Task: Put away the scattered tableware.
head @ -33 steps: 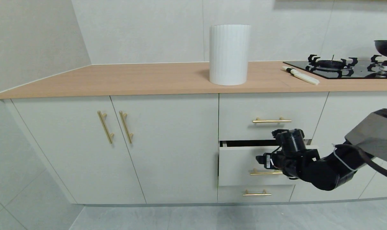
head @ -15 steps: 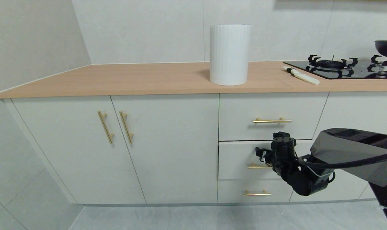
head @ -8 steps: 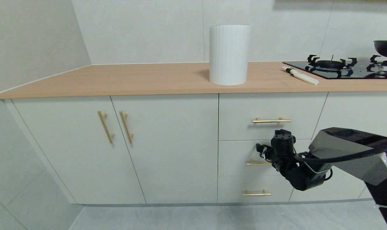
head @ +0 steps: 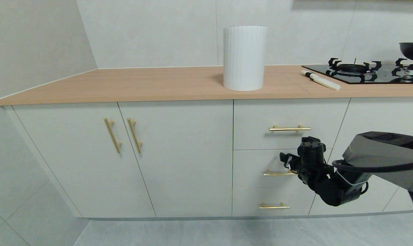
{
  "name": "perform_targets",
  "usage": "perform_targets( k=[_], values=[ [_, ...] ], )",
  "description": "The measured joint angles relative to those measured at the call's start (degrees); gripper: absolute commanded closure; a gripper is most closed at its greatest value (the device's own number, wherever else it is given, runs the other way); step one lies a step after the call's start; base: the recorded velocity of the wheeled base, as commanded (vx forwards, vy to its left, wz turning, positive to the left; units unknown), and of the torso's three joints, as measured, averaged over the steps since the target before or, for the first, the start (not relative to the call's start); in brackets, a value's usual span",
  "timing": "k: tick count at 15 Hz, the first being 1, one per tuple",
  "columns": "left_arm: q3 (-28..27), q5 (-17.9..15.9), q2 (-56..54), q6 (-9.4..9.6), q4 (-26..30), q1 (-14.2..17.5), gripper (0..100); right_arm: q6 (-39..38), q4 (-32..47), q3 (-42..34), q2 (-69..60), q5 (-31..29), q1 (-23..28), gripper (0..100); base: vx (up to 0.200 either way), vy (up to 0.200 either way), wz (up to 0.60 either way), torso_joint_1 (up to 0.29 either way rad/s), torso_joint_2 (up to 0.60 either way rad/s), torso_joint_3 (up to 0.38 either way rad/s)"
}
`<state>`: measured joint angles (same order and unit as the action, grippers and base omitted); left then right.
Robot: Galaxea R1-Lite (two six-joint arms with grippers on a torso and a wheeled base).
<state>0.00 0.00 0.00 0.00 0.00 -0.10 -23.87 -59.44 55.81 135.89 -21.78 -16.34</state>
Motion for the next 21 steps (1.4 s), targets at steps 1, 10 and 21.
perform_targets(
  k=[1, 10, 21],
  values=[
    [0.00, 0.00, 0.00, 0.00, 0.00, -0.01, 0, 0.15, 0.02, -2.83, -3.54, 0.09, -0.34, 0, 0.000, 0.000, 0.00, 0.000, 0.00, 0.000],
    [0.00, 0.00, 0.00, 0.00, 0.00, 0.00, 0, 12.21, 5.72, -30.90, -53.98, -2.29, 1.04, 0, 0.000, 0.000, 0.00, 0.000, 0.00, 0.000],
    [0.00, 0.00, 0.00, 0.00, 0.00, 0.00, 0, 24.62, 58.41, -35.47, -117.65, -2.77, 12.79, 0, 0.000, 0.000, 0.00, 0.000, 0.00, 0.000]
  ],
)
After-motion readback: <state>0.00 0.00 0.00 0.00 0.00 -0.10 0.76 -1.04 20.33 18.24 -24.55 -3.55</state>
